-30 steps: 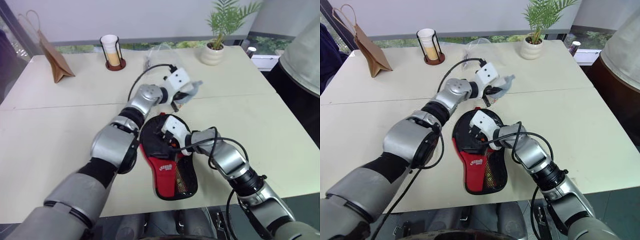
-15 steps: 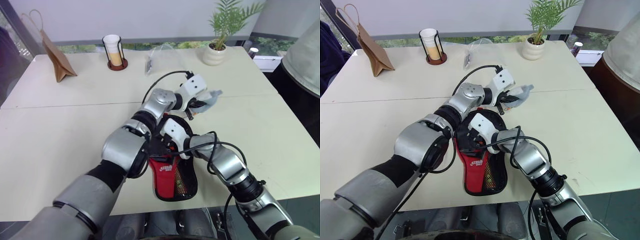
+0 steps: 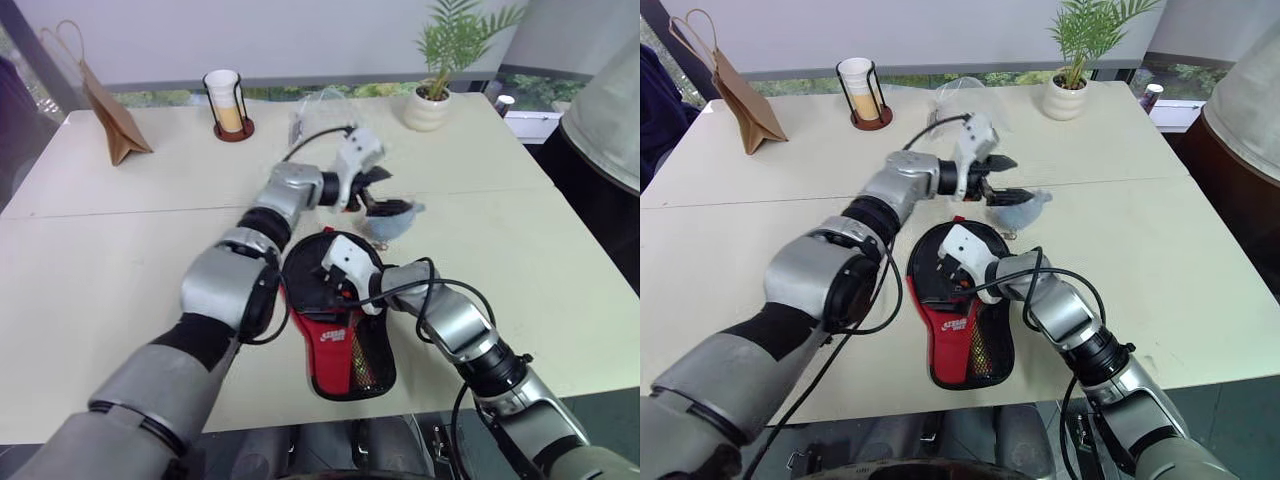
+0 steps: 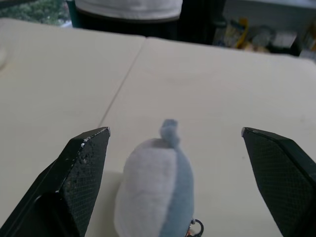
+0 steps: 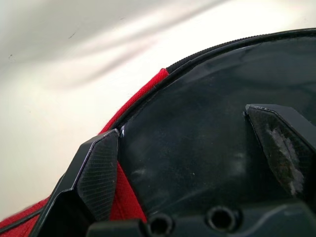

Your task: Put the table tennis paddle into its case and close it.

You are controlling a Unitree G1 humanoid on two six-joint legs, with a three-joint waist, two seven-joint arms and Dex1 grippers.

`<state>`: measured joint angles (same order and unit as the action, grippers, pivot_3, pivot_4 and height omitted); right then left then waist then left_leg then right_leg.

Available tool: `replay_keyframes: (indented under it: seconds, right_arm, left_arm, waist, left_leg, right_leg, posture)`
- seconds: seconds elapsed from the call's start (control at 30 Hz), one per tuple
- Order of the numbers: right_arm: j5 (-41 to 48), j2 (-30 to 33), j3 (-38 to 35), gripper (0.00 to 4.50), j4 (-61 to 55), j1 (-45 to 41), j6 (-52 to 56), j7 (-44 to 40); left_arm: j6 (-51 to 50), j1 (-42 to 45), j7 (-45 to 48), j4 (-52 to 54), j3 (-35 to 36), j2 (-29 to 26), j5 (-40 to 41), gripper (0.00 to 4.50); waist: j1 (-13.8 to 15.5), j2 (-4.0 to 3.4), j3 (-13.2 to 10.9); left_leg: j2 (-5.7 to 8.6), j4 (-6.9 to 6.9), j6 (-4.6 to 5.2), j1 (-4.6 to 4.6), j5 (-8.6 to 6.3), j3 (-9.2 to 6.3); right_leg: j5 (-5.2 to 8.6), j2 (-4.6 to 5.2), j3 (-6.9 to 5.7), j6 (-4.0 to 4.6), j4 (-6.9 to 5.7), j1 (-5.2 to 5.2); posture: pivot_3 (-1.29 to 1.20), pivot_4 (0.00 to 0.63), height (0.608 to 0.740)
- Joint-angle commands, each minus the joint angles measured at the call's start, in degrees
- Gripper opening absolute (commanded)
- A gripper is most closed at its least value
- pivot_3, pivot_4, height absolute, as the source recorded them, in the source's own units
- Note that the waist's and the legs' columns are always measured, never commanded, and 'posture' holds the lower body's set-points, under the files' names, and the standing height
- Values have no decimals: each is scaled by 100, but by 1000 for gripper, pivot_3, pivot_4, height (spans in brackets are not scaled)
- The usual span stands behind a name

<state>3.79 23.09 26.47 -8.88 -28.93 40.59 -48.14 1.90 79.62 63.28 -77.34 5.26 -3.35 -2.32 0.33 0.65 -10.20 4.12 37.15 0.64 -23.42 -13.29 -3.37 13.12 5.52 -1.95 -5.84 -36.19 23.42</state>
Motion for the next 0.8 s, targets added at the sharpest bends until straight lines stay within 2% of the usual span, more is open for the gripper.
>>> replay_keyframes:
  seconds: [0.03,0.2,0.33,0.4,0.53,0.6,0.73,0.8]
  right_arm:
    - [-176,331,68,4500,566,175,171,-12]
    - [-43,510,-196,4500,301,-25,218,-99]
    - [354,761,-636,4500,-316,-384,593,-282]
    - [590,971,-865,4500,-671,-613,839,-452]
    - [916,1329,-1193,4500,-979,-1043,1092,-691]
    - [984,1601,-1300,4500,-945,-1313,1036,-896]
    - [669,2328,-1152,4500,-233,-1936,156,-1525]
    - [477,2495,-1007,4500,163,-2082,-326,-1718]
  left_arm:
    - [139,32,539,331,-21,-481,83,4460]
    - [613,-526,1283,774,-396,-1128,-73,4460]
    - [720,-1490,2004,1897,-714,-1514,63,4460]
    - [471,-2195,2190,2999,-880,-1570,232,4460]
    - [-187,-3184,2073,4721,-1097,-1573,501,4460]
    - [-384,-3567,1936,5357,-1242,-1563,564,4460]
    - [-875,-4180,1556,6384,-1527,-1485,668,4460]
    - [-999,-4324,1443,6632,-1645,-1523,685,4460]
  waist:
    - [3,0,0]
    - [40,-2,1]
    - [37,1,-2]
    - [28,-1,-6]
    - [19,-1,-7]
    - [23,-5,-9]
    - [29,-15,-12]
    - [23,-14,-12]
  left_leg:
    - [1,1,0,0,0,0]
    - [3,0,0,0,0,0]
    - [7,1,0,-6,0,1]
    - [6,0,0,-17,0,-1]
    - [1,8,-6,-106,4,0]
    - [0,8,-7,-107,5,0]
    - [3,8,-5,-104,4,3]
    - [2,8,-5,-102,4,5]
  right_leg:
    - [0,0,0,0,0,0]
    - [-1,3,1,1,2,-1]
    - [-2,8,6,3,6,3]
    - [-2,7,7,5,6,17]
    - [-11,7,20,17,-9,110]
    - [-12,6,19,20,-9,112]
    - [-12,8,17,20,-2,103]
    - [-12,7,14,19,2,102]
  posture:
    - [0,150,734]
    - [0,150,734]
    - [0,150,734]
    - [0,150,734]
    - [0,150,734]
    - [0,150,734]
    - [0,150,734]
    - [0,150,734]
